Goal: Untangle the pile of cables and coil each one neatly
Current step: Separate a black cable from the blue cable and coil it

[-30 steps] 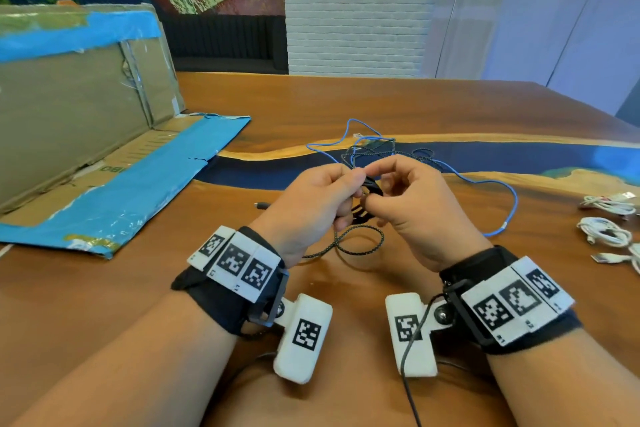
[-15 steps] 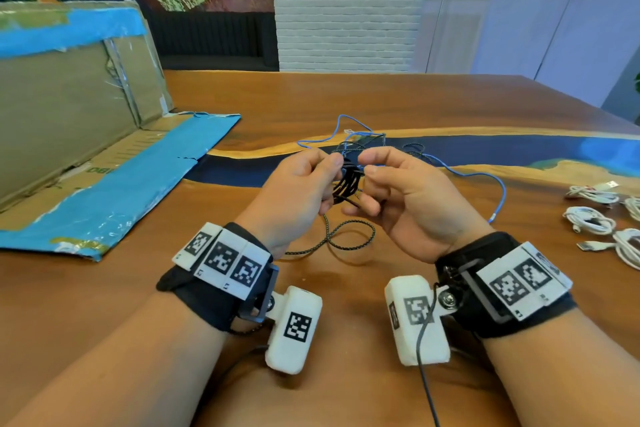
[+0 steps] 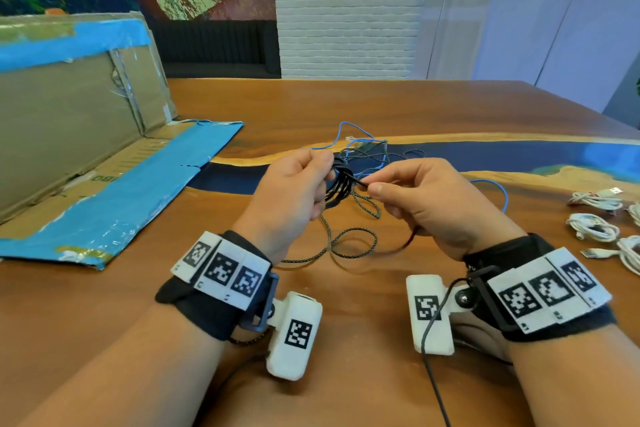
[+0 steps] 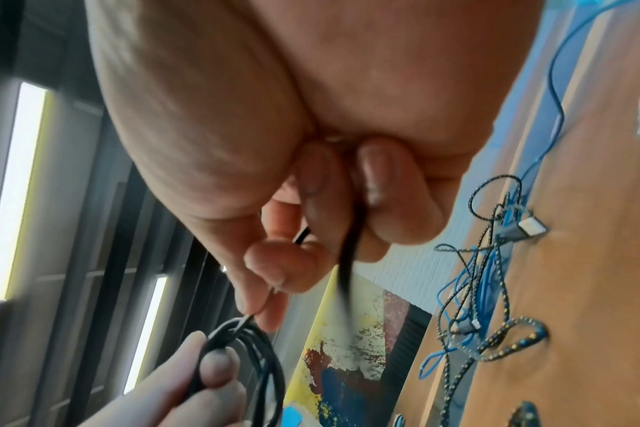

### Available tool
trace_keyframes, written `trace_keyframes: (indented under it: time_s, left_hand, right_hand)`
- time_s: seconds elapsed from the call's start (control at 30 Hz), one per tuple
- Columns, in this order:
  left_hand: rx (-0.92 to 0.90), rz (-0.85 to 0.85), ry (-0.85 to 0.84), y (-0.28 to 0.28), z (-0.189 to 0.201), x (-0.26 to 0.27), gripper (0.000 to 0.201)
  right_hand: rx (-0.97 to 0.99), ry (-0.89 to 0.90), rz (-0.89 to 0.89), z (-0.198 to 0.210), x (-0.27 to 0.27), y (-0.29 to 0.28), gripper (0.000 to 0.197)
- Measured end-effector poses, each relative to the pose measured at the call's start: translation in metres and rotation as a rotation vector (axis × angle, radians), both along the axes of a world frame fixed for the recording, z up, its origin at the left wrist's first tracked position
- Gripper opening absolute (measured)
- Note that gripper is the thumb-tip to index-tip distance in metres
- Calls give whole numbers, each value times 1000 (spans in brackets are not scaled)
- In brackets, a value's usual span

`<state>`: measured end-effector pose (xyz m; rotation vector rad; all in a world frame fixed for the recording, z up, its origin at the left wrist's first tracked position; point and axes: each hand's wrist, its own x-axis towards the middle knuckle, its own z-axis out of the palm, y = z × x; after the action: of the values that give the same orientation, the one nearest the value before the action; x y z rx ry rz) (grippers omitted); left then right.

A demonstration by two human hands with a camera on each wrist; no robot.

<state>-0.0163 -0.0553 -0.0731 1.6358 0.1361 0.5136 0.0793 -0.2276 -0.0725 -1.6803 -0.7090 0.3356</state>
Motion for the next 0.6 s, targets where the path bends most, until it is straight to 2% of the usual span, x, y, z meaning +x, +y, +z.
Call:
trace_keyframes:
  time_s: [0.1,0.33,0.47,0.53,0.6]
  left_hand:
    - [-43,-1,-6,1,2,-1,33]
    - [-428,-226,-24,-1,7,-8,34]
    - [-540,-313,-33,-4,6,-7,35]
    - [-535,-317,-41,-5,5,-7,35]
    - [-478,-284,-54,-6,5,-5,34]
  right_hand:
    - [-2,-31,-6,-2,2,-3,12]
    - [147,-216,-93,-13,-6,16,13]
    - [294,-139,-99,-16,-11,22,14]
    - [344,-79,-63,-19,-17,27,11]
    - [368,-7,6,-23,-20,32,16]
